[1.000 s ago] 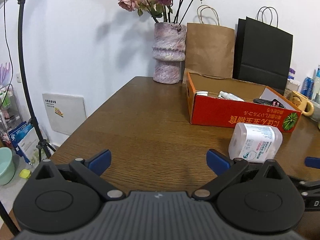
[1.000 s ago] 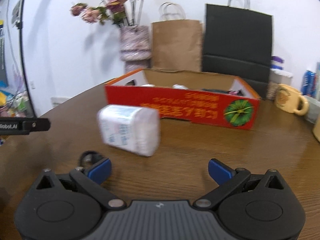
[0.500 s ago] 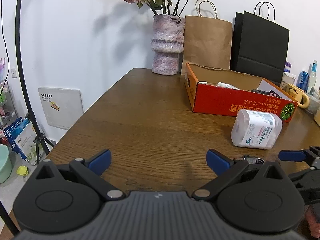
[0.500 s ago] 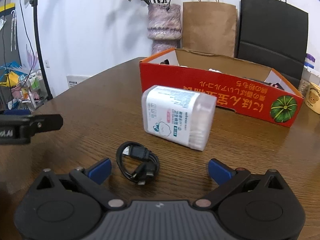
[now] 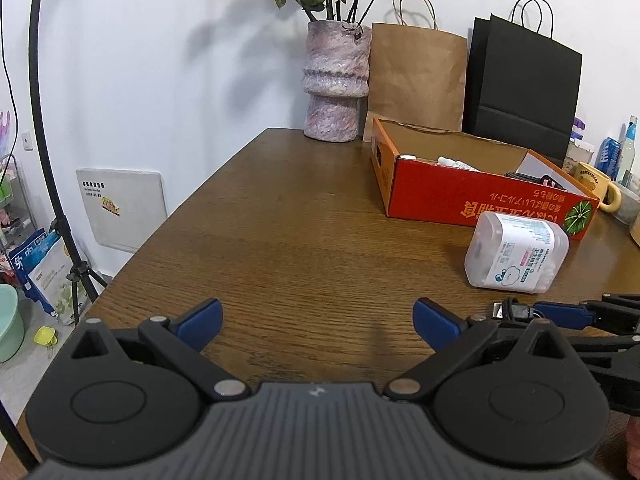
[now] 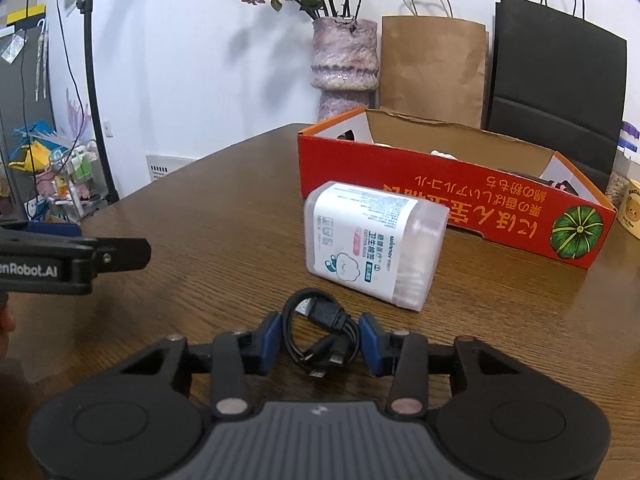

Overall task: Organize rigid objects
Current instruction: 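Grasp the small black cable with right tool while left tool approaches the swab container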

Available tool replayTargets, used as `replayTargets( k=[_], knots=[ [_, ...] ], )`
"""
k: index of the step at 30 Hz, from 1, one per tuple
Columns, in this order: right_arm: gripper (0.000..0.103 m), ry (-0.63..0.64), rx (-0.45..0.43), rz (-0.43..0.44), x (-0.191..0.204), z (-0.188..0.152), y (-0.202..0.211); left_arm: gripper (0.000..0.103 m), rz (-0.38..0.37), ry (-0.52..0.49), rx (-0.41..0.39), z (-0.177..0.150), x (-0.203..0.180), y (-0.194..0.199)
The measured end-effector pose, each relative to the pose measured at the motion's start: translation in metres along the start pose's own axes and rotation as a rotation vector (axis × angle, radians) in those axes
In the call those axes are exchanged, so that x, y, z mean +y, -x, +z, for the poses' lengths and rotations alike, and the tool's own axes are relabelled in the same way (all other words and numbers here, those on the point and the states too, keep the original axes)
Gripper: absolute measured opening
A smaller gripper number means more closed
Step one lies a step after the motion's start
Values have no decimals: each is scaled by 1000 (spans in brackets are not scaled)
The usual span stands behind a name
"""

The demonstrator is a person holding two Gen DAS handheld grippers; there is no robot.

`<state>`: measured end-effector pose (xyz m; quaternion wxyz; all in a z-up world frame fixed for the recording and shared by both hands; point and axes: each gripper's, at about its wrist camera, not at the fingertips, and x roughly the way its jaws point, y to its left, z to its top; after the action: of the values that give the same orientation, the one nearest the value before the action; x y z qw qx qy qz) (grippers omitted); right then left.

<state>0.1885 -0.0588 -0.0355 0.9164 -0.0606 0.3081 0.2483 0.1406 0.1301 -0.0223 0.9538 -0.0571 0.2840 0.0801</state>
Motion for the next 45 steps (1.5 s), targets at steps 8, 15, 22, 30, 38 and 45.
replayTargets(
  k=[8,15,22,30,38,45],
  knots=[
    [39,-2,-41,-22,-2,0,7,103,10,8,22,0,0,-5],
    [39,6,-92,-25,-9,0,20,103,23,6,37,0,-3,-10],
    [39,8,-131,-34,-25,-3,34,103,33,-49,6,1,-23,-8],
    [39,-40,-160,-88,-63,-10,48,103,-34,-95,-22,10,-71,-8],
    [39,-102,-192,-141,-109,-15,62,103,-85,-170,-36,14,-133,-18],
    [39,-150,-199,-183,-145,-20,70,103,-97,-213,-43,18,-170,-30]
  ],
)
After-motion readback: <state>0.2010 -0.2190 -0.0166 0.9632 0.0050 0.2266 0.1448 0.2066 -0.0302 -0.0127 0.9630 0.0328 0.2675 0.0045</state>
